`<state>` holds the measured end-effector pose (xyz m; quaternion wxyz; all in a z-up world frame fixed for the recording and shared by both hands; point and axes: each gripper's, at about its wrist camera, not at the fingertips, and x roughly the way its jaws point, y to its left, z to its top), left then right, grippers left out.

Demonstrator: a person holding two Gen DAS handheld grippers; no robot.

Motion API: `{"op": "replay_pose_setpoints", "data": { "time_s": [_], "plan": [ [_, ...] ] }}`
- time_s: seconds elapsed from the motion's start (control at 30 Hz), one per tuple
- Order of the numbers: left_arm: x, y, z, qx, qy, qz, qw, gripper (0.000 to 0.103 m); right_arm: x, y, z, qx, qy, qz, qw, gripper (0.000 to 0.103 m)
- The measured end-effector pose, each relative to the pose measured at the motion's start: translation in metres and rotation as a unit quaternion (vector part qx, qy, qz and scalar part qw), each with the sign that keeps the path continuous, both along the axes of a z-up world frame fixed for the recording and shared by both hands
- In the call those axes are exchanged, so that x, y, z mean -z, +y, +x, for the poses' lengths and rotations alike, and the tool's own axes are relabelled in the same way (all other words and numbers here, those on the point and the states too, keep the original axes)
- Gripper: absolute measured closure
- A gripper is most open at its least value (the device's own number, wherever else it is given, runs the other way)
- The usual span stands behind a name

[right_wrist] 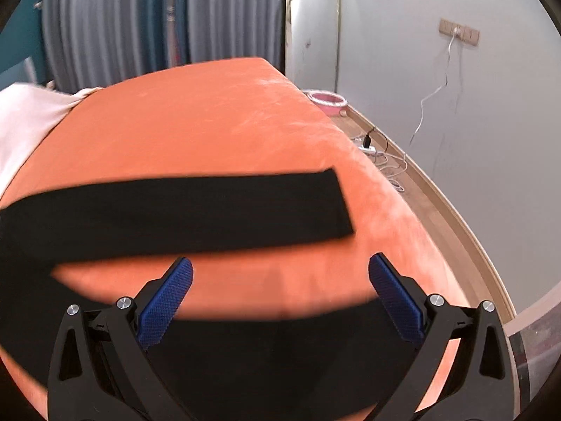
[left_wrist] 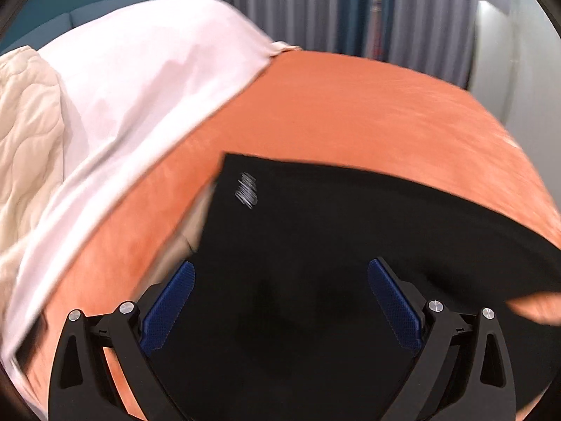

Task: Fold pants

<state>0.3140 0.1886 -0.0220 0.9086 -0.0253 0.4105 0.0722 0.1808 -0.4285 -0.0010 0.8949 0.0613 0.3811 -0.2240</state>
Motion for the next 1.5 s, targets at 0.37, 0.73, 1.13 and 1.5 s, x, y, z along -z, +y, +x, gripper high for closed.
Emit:
{"op": "replay_pose_setpoints", "data": {
  "time_s": [0.37, 0.73, 1.13, 1.5],
  "plan": [
    [0.061, 0.088, 0.176, -0.077, 0.098, -0.021, 0.9920, 0.006, 0.045, -0.095, 0.121, 0.016, 0.034, 0.075, 0.996, 0.005],
    [0.084, 0.093, 0.205, -0.029, 0.097, -0.021, 0.9946, 0.067, 0.075, -0.092, 0.150, 0.021, 0.066, 0.068, 0.995, 0.034],
    [-0.029, 0.116, 0.092, 0.019, -0.026, -0.102, 0.9943, 0.082, -0.027, -0.066, 0.062, -0.048, -0.054, 0.057, 0.996, 0.088],
    [-0.024, 0.162, -0.116, 0.034, -0.014, -0.094, 0.9949, 0.080, -0.053, -0.014, -0.113, -0.125, -0.056, -0.040, 0.990, 0.088]
  ]
}}
